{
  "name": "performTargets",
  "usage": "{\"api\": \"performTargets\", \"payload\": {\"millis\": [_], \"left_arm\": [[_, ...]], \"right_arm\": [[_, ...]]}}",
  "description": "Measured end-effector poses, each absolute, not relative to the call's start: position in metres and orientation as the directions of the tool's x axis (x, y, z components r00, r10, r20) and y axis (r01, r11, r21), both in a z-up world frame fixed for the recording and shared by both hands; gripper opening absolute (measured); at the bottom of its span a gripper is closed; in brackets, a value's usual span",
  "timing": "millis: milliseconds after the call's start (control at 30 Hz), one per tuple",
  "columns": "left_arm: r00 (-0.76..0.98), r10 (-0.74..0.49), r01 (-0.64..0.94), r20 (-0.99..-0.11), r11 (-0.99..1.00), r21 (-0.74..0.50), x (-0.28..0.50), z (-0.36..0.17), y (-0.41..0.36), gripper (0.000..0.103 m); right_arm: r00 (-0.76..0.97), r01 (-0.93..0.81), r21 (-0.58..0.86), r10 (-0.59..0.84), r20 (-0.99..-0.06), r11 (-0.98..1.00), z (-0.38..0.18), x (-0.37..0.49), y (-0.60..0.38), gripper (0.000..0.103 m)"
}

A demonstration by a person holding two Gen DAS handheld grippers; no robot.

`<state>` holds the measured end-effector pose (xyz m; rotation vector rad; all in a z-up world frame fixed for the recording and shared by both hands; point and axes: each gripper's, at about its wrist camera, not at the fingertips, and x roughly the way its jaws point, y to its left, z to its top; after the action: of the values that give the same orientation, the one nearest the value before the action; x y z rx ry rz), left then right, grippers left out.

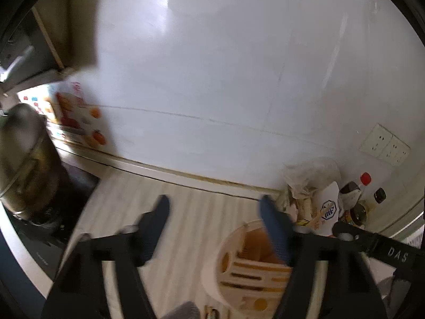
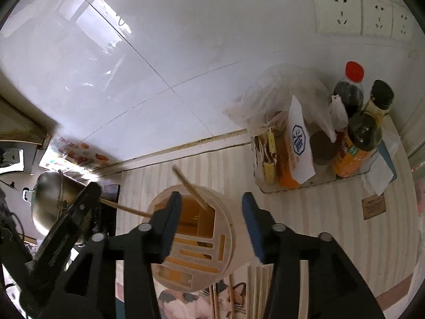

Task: Organize utensils
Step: 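Open both tools and withdraw from the holder, then grasp a chopstick with the left tool while the right tool grasps another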

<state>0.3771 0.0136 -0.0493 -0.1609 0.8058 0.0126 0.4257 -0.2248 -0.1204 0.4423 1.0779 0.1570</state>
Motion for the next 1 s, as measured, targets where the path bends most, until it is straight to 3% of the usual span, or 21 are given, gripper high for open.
{"api": "performTargets", "payload": {"millis": [100,167,200,367,533,567,633,700,767,1000], "left_arm": [[0.703,-0.031,-0.078,-0.711,0.99,-0.12,0.359,-0.041,0.025,0.08],[0.705,-0.022,-0.081,-0.709,0.991,-0.111,0.348,-0.04,0.031,0.099],[0.707,-0.023,-0.079,-0.707,0.991,-0.111,0.342,-0.041,0.034,0.103],[0.674,-0.005,-0.081,-0.738,0.993,-0.081,0.315,-0.063,0.046,0.103],[0.558,0.057,-0.073,-0.828,0.997,0.019,0.28,-0.121,0.041,0.103],[0.523,0.069,-0.066,-0.85,0.997,0.04,0.274,-0.139,0.037,0.103],[0.442,0.066,-0.043,-0.895,0.998,0.053,0.262,-0.175,0.03,0.103],[0.349,0.054,-0.008,-0.936,0.998,0.055,0.254,-0.214,0.019,0.1],[0.267,0.043,0.026,-0.963,0.998,0.051,0.247,-0.247,0.008,0.093],[0.072,0.017,0.101,-0.997,0.995,0.024,0.24,-0.321,-0.025,0.059]], "right_arm": [[0.487,0.083,0.429,0.338,-0.805,0.9,-0.114,0.414,-0.228,0.062],[0.508,0.081,0.445,0.347,-0.788,0.892,-0.11,0.405,-0.231,0.068],[0.524,0.08,0.456,0.352,-0.776,0.886,-0.108,0.399,-0.233,0.073],[0.606,0.071,0.444,0.315,-0.73,0.893,-0.106,0.367,-0.238,0.095],[0.568,0.086,0.324,0.221,-0.793,0.942,-0.141,0.334,-0.232,0.095],[0.537,0.098,0.298,0.202,-0.819,0.949,-0.155,0.328,-0.232,0.095],[0.454,0.125,0.261,0.179,-0.873,0.957,-0.188,0.316,-0.231,0.083],[0.346,0.157,0.25,0.184,-0.92,0.955,-0.231,0.304,-0.234,0.056],[0.268,0.182,0.23,0.177,-0.947,0.956,-0.264,0.293,-0.236,0.045],[0.109,0.171,0.136,0.118,-0.987,0.976,-0.333,0.266,-0.233,0.04]]}}
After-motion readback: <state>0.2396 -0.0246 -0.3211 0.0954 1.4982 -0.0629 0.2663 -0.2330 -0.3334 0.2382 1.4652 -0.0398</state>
